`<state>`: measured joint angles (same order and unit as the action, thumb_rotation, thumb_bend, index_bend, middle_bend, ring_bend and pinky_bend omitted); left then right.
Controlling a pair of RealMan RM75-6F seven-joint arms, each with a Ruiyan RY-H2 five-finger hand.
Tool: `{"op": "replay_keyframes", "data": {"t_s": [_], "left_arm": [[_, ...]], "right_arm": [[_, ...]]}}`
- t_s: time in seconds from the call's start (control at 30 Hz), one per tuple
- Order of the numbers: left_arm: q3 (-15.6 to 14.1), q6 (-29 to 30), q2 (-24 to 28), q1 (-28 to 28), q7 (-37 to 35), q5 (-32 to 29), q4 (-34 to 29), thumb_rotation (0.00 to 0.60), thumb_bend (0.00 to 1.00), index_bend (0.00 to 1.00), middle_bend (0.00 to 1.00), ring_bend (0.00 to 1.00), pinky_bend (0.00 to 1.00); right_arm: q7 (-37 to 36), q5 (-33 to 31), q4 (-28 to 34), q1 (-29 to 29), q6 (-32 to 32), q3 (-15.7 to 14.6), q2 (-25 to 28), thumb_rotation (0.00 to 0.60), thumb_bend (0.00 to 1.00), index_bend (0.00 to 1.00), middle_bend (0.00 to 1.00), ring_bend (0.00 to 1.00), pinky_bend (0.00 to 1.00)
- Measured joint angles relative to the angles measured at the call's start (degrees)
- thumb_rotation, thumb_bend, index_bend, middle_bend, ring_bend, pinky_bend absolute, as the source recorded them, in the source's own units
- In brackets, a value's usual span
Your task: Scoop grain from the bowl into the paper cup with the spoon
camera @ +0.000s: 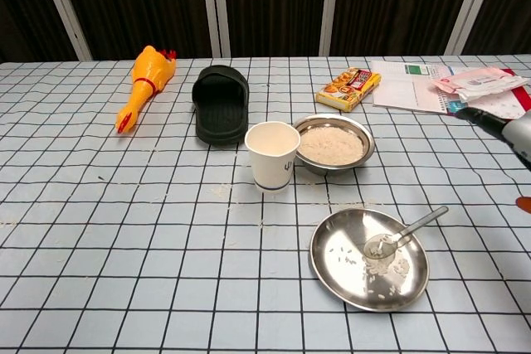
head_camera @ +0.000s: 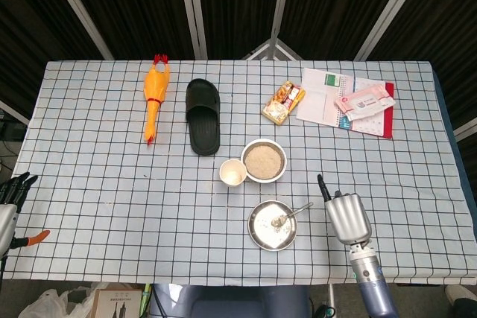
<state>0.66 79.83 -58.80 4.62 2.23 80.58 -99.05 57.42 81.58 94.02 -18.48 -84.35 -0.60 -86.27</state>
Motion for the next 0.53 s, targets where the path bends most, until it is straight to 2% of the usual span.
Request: {"op": "replay_keyframes", "data": {"t_s": [0.03, 0.1, 0.13, 0.2, 0.27, 0.3, 0.4, 0.53], "left_arm": [[0.1, 0.3, -0.1, 0.0, -0.1, 0.2, 0.1, 0.6, 0.0, 0.0, 0.0, 0.0, 0.0], [0.3, 1.9, -0.8, -0.3, -0.6, 1.3, 1.0, 0.6, 0.0, 0.0, 0.0, 0.0, 0.0], [0.4, 2.3, -0.9, -0.3, -0.6, 1.6, 1.3, 0.6, 0.0, 0.0, 0.0, 0.0, 0.0], [0.6, 3.7, -1.7, -0.5, -0.5, 2.6, 2.6, 0.6, 0.0, 0.0, 0.0, 0.0, 0.0], [0.6, 4.6, -2.4, -0.7, 0.2, 3.6, 3.7, 0.6, 0.0, 0.0, 0.0, 0.0, 0.0], [0.6, 4.9, -2.7, -0.7, 0.8, 3.8, 4.1, 0.6, 0.0, 0.0, 0.0, 0.0, 0.0], [0.6, 5.4, -3.3, -0.9, 2.2, 4.1, 4.6, 0.6, 0.0, 0.0, 0.0, 0.0, 0.0], [0.7, 6.0, -3.9, -1.1, 3.9, 4.3, 5.2, 0.6, 0.0, 0.0, 0.0, 0.0, 0.0]], "right_arm": [[-2.1, 1.1, -0.2, 0.2, -0.4, -0.2, 0.7, 0.6, 0.26, 0.03, 0.3, 0.43, 0.81], [-7.7, 3.8, -0.8, 0.6, -1.6, -0.8, 2.5, 0.6, 0.26, 0.0, 0.12, 0.22, 0.74], [-10.3, 4.9, -1.1, 0.9, -2.2, -1.2, 3.4, 0.6, 0.26, 0.0, 0.07, 0.16, 0.73], [-16.4, 7.3, -1.9, 1.8, -3.7, -2.2, 5.8, 0.6, 0.25, 0.0, 0.01, 0.06, 0.81], [-22.1, 9.3, -2.6, 2.9, -4.9, -3.4, 8.9, 0.6, 0.24, 0.0, 0.0, 0.01, 0.97], [-24.2, 10.0, -2.8, 3.4, -5.3, -4.0, 10.5, 0.6, 0.24, 0.0, 0.0, 0.0, 1.0], [-29.6, 12.0, -3.1, 5.6, -6.5, -5.9, 14.9, 0.6, 0.24, 0.0, 0.0, 0.0, 1.0], [-32.2, 13.1, -3.0, 7.6, -7.5, -6.4, 16.9, 0.6, 0.24, 0.0, 0.0, 0.0, 1.0]]}}
